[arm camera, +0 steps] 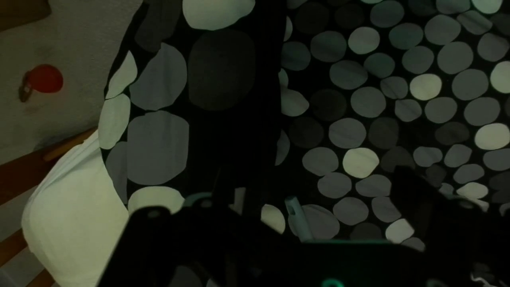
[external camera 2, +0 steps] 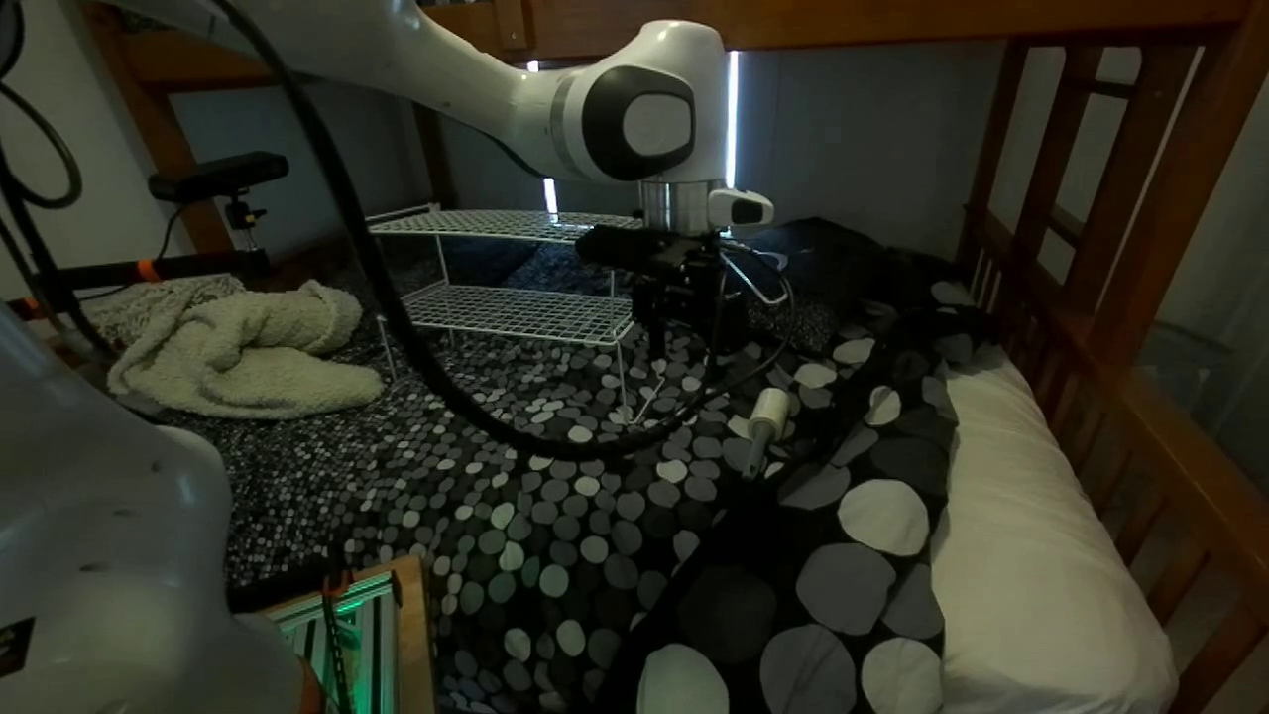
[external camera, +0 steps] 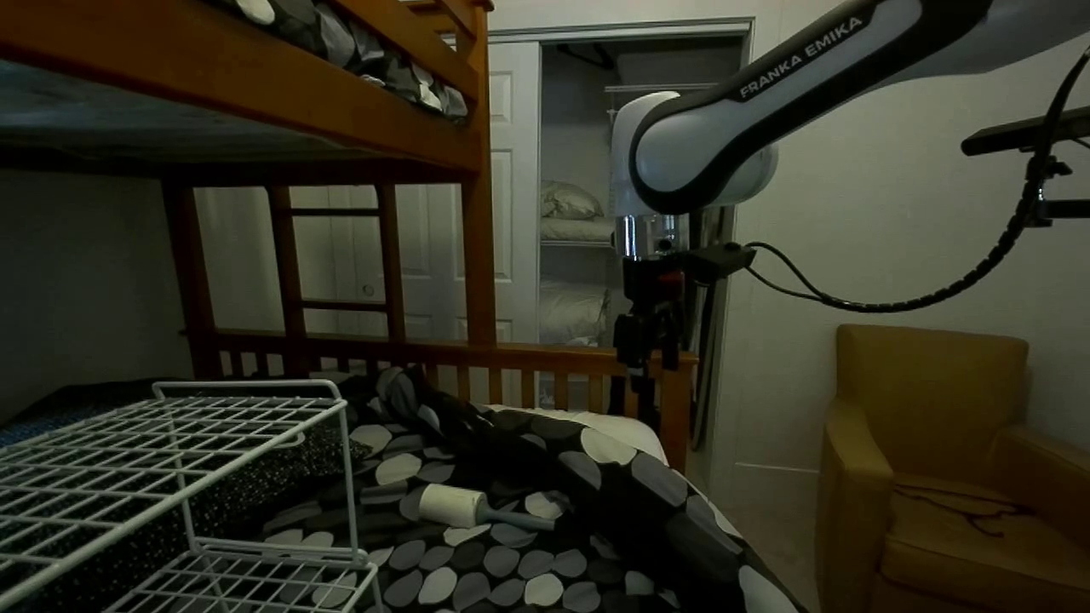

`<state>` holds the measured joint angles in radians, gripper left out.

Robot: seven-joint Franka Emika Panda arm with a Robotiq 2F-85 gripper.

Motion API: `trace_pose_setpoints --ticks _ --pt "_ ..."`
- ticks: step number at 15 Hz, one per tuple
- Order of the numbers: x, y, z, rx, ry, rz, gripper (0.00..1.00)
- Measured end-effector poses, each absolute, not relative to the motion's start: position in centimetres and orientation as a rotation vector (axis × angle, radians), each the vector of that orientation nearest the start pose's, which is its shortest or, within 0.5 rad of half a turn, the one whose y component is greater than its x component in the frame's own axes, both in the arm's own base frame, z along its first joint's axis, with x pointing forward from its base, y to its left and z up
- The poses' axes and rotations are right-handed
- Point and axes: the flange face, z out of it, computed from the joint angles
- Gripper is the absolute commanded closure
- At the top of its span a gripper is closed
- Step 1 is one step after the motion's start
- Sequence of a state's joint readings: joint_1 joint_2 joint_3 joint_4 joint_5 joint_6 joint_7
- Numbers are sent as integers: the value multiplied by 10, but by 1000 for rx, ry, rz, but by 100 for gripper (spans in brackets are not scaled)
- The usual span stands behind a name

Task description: Move the object forward and cover it with the blanket

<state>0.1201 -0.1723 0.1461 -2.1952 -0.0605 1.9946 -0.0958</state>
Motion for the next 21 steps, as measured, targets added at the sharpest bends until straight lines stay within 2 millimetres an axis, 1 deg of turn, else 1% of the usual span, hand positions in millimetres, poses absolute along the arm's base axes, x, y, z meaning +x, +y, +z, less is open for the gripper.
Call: trace_pose_setpoints --ticks 2,4,6,9,13,15,18,21 --pt "478 129 453 -3163 -618 44 0" --pt "483 131 440 -3150 -647 33 0" --pt "494 135 417 -3112 -661 -11 0" --pt "513 141 374 -3078 -666 -127 0" --pt "540 154 329 -3046 -789 -436 0" --pt "548 161 305 -3010 -834 -555 0" --pt "559 171 272 -2960 -859 -634 0" --pt "569 187 245 -2920 -908 -617 0"
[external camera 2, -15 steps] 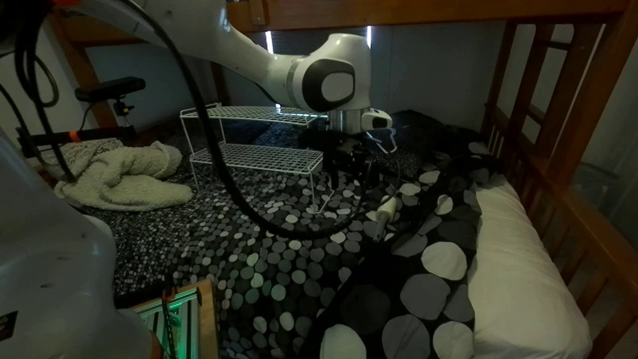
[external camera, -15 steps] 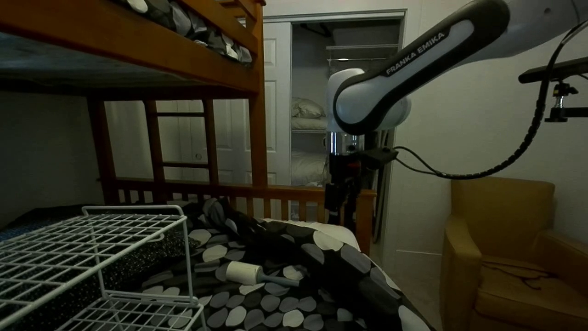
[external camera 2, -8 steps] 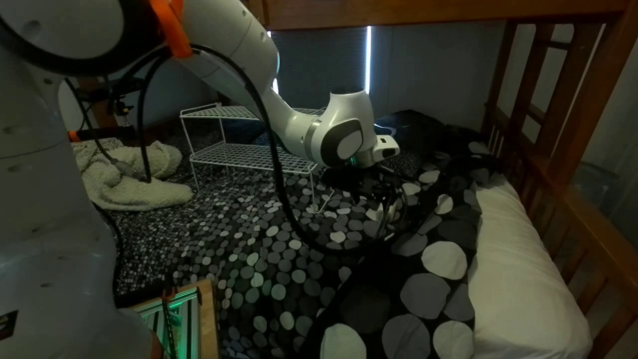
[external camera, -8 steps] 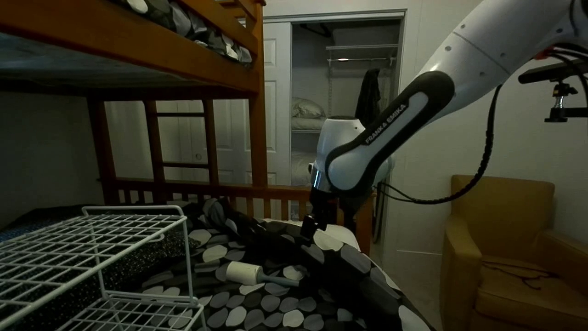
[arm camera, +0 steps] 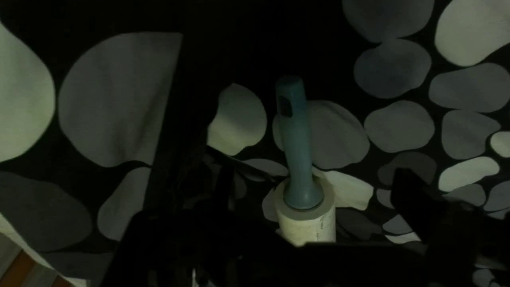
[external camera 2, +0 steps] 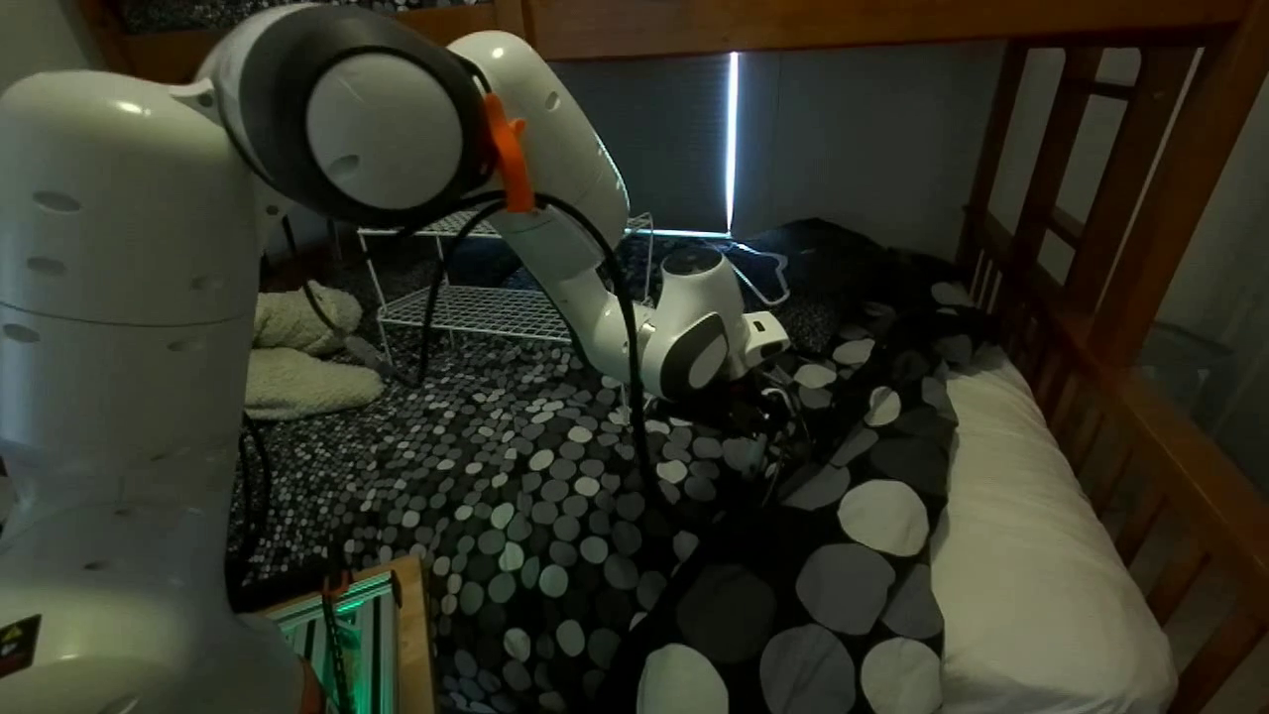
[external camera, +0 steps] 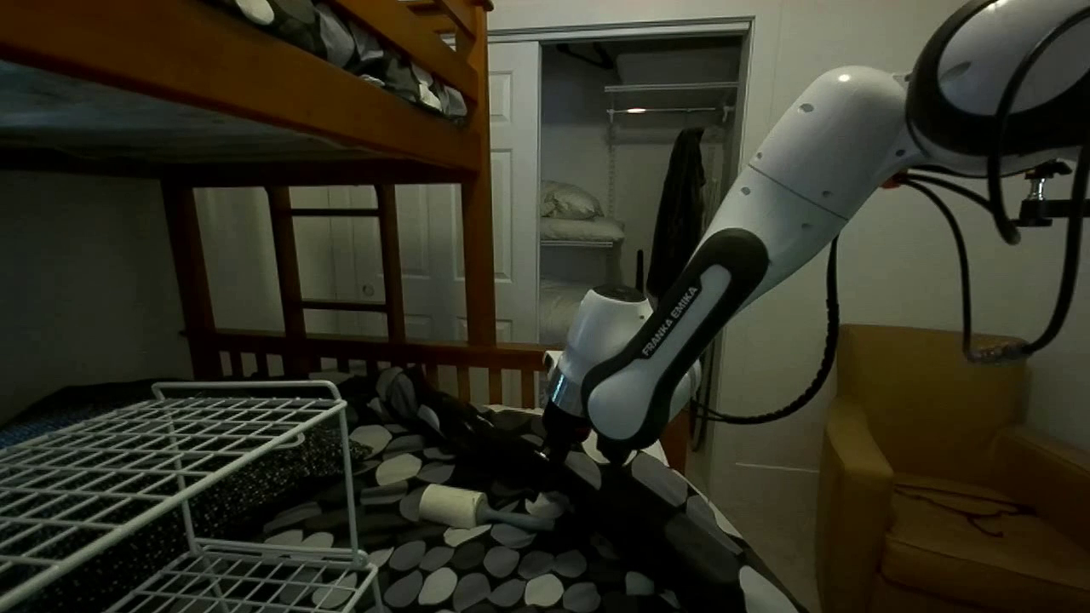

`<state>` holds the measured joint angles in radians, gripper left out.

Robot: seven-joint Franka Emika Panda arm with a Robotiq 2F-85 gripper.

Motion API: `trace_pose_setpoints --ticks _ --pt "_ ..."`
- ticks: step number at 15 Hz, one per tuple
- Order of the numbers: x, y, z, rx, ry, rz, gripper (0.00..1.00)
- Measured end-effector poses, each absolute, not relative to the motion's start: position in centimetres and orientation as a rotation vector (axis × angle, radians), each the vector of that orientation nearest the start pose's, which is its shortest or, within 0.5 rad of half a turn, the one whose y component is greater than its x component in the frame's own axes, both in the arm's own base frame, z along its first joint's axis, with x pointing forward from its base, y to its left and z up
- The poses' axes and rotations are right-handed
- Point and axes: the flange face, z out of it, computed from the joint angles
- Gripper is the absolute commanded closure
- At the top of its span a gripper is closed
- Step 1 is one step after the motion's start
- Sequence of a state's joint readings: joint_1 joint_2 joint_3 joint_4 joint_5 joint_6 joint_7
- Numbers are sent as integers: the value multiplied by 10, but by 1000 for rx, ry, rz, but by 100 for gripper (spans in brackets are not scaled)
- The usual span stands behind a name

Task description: Move the object forward and cover it with the blanket

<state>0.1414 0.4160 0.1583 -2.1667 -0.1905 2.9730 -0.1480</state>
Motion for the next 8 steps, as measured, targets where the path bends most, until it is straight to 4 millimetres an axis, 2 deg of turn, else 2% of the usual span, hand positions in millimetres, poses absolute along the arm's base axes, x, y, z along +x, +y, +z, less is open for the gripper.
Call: trace_pose_setpoints --ticks 3,8 --pt "574 195 237 -2906 -923 -611 0" --pt "579 192 239 -2916 -906 -626 0"
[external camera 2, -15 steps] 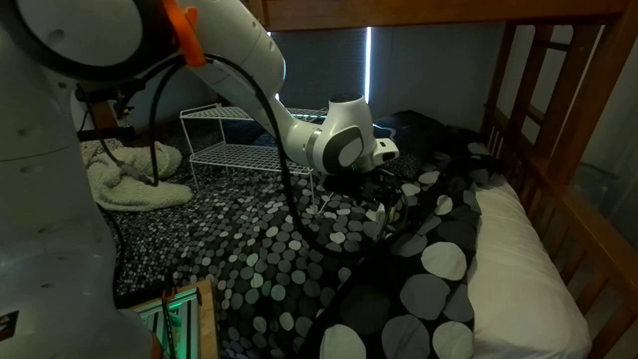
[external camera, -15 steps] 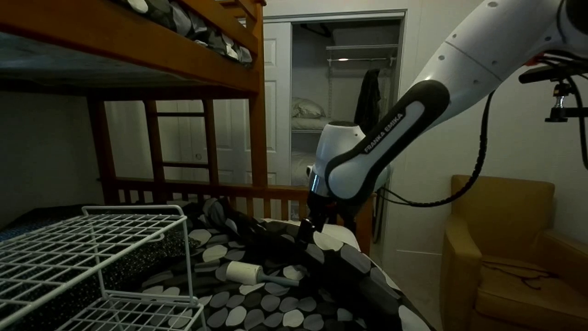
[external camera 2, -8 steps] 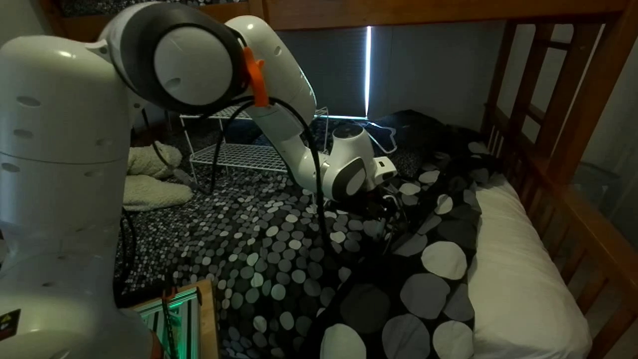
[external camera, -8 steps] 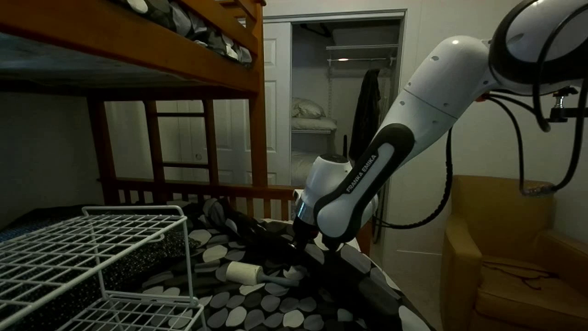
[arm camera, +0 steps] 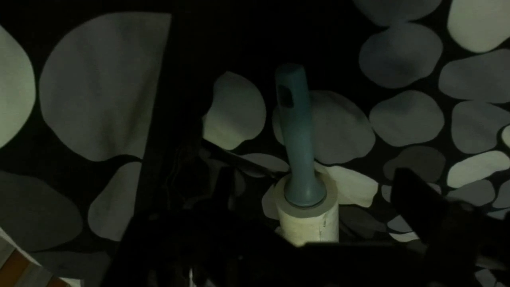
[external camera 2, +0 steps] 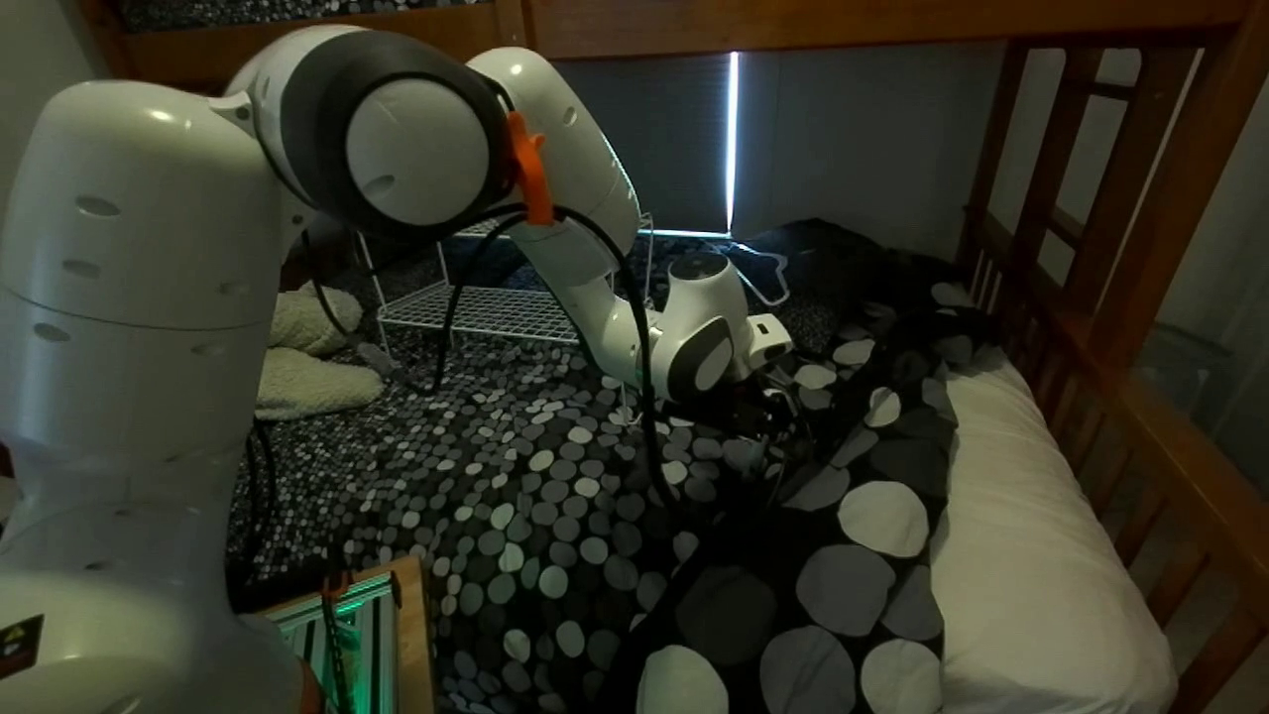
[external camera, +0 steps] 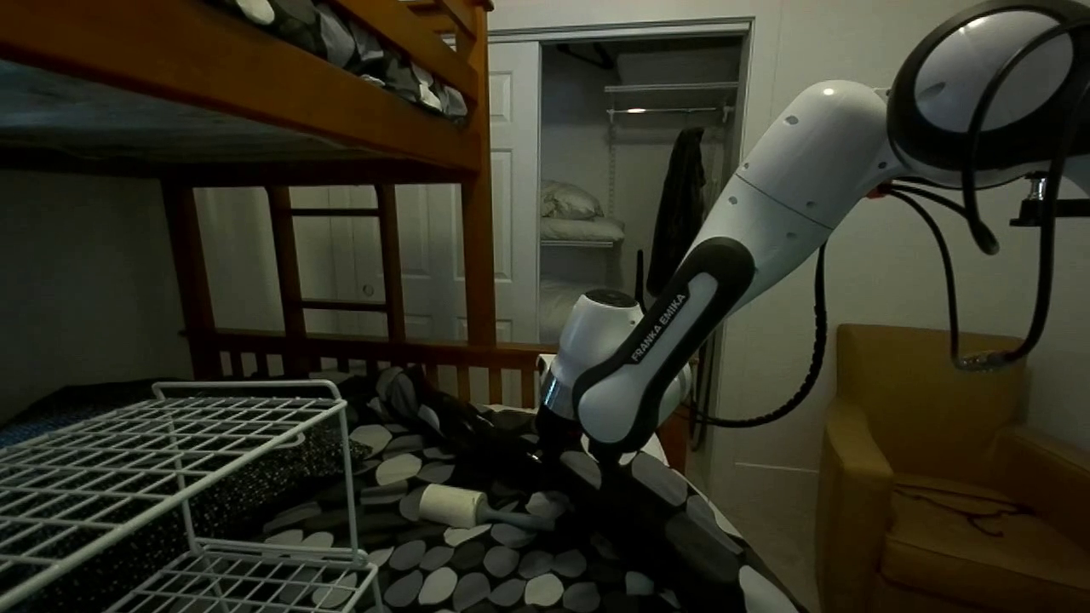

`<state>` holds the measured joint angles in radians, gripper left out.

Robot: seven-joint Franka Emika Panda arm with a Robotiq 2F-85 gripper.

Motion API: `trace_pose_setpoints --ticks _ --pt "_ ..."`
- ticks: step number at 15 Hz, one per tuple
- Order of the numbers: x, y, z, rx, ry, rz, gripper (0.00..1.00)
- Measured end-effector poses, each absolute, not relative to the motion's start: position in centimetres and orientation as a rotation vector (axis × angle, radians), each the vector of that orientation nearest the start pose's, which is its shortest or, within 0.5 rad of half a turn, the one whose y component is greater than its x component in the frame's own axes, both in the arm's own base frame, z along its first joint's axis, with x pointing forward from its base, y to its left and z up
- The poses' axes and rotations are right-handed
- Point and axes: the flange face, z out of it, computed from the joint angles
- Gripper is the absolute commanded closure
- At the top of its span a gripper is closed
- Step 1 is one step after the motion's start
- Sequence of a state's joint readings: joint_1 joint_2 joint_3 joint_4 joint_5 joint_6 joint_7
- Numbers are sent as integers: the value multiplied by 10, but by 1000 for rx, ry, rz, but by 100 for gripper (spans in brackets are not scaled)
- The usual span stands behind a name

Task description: Move the object forward and cover it with the blanket

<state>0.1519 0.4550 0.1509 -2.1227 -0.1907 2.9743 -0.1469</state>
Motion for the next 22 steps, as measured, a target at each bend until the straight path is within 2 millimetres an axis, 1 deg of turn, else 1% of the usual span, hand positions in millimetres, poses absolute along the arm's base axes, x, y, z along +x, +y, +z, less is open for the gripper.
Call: trace_pose_setpoints --ticks 2,5,8,13,16,19,22 --pt "585 192 235 -2913 -892 -636 0" --pt "597 198 221 -2900 -888 -650 0" --pt "611 211 205 -2881 -891 -655 0" --pt "631 240 190 -2834 -898 -681 0" --pt "641 251 178 -2819 -911 -686 0" --pt "652 255 165 -2818 -942 -689 0" --pt "664 255 159 -2817 -974 -701 0"
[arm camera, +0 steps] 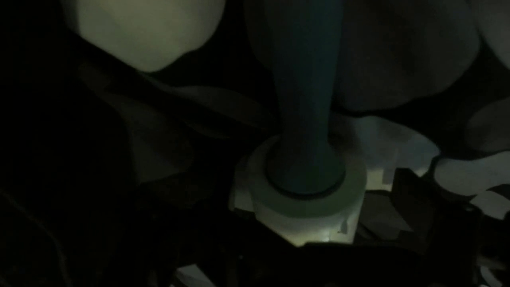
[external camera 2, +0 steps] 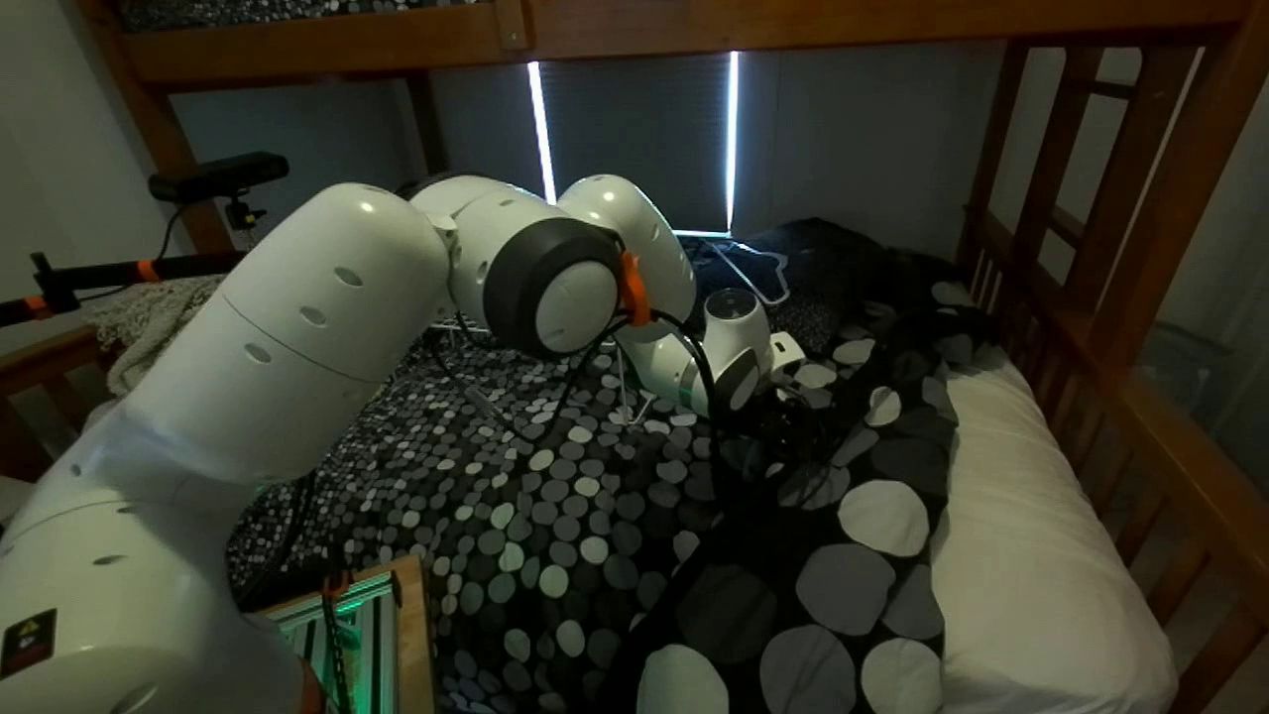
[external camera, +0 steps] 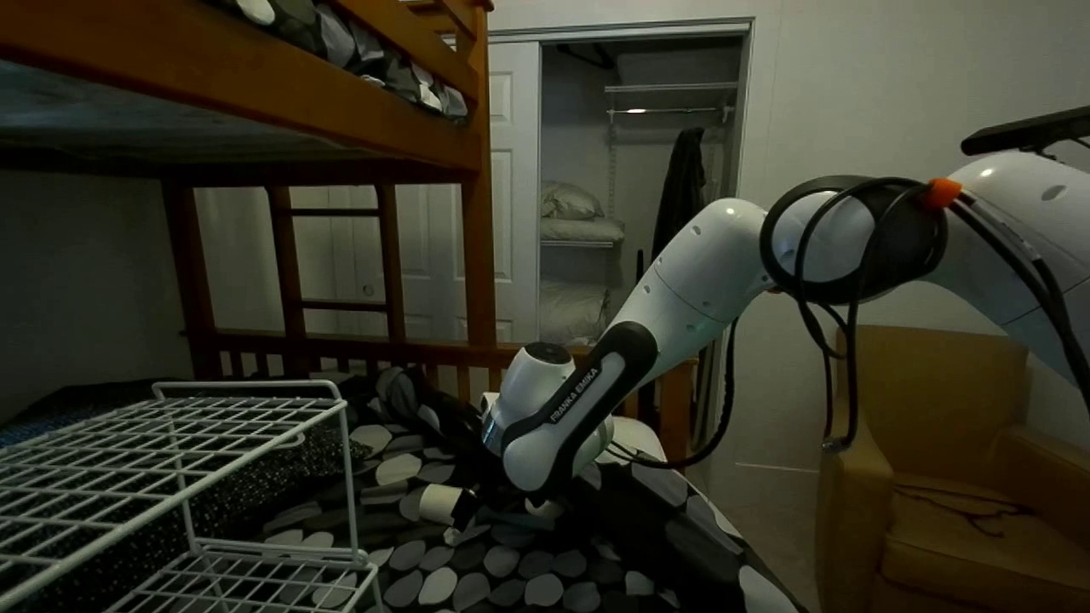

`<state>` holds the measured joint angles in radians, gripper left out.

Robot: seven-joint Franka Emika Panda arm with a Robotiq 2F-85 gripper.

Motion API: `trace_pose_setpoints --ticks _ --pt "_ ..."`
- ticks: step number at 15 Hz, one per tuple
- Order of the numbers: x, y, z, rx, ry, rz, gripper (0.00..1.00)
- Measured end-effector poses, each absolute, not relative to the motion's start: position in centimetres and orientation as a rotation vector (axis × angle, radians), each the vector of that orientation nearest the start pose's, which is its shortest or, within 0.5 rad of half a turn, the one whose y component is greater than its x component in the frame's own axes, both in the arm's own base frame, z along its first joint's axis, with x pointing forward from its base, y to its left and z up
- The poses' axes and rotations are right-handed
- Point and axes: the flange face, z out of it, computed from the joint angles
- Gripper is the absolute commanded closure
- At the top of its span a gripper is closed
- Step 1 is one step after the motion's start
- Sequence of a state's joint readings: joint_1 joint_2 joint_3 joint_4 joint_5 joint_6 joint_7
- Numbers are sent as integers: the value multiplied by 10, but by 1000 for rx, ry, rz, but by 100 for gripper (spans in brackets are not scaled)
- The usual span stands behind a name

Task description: Move the object forward and cover it with the blanket

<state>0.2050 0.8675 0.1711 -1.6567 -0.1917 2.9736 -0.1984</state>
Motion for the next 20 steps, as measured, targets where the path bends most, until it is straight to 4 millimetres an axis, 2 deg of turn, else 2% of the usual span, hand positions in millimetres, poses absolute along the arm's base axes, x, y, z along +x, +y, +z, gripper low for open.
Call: trace_pose_setpoints --ticks 2,3,4,8,12,14,16,20 --pt "670 256 156 -2811 -990 -716 0" --pt "673 258 155 -2808 -994 -723 25" --pt "675 259 154 -2804 -994 -728 26" --pt "681 267 146 -2789 -988 -737 56" --pt "686 267 151 -2790 -988 -755 58" --pt "689 265 160 -2791 -990 -775 58" --pt "694 263 178 -2787 -987 -820 58" --pt "707 253 237 -2767 -968 -981 58"
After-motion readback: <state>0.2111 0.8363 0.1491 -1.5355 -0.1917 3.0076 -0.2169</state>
